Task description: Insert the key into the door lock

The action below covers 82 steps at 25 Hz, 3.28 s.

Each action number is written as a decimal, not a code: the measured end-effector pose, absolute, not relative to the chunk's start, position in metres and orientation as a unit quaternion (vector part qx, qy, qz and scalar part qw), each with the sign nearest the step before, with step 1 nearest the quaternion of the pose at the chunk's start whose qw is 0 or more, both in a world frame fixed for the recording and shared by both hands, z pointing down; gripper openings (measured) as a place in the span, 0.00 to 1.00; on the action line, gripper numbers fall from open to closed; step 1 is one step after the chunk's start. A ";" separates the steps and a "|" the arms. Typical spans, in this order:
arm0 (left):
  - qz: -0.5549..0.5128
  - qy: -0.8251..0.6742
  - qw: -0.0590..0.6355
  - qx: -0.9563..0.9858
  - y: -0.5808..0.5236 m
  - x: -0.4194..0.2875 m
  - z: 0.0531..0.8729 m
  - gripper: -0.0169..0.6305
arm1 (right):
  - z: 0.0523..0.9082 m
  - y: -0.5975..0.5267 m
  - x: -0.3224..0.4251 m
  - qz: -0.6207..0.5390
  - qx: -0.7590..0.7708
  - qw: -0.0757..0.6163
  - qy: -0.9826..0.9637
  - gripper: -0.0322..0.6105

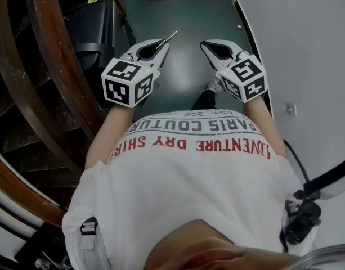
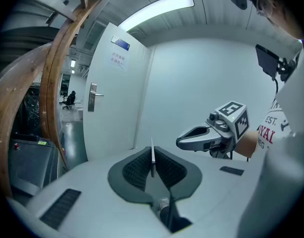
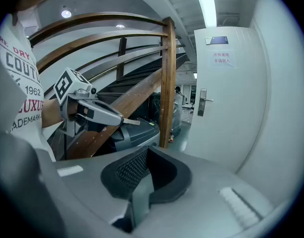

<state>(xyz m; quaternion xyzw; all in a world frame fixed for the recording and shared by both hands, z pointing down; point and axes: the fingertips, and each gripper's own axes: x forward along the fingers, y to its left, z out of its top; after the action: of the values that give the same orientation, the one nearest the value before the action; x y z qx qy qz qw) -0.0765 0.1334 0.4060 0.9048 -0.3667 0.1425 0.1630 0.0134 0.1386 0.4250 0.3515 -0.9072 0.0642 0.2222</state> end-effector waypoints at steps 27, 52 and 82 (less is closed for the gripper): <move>0.120 -0.360 0.155 0.912 0.130 -0.079 0.382 0.06 | 0.396 0.133 -0.003 0.074 0.335 0.163 -0.925 0.05; 0.127 -0.398 0.200 0.886 -0.248 -0.004 0.404 0.06 | 0.415 -0.253 0.079 0.105 0.298 0.157 -0.936 0.05; 0.096 -0.426 0.191 0.879 -0.621 -0.055 0.396 0.06 | 0.382 -0.637 0.044 0.039 0.290 0.153 -0.944 0.05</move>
<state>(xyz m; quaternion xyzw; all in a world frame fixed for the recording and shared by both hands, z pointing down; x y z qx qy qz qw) -0.0552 -0.6211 0.3963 0.8792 -0.4258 0.0961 0.1909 0.0436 -0.6370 0.3823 0.2904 -0.9437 0.0391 0.1534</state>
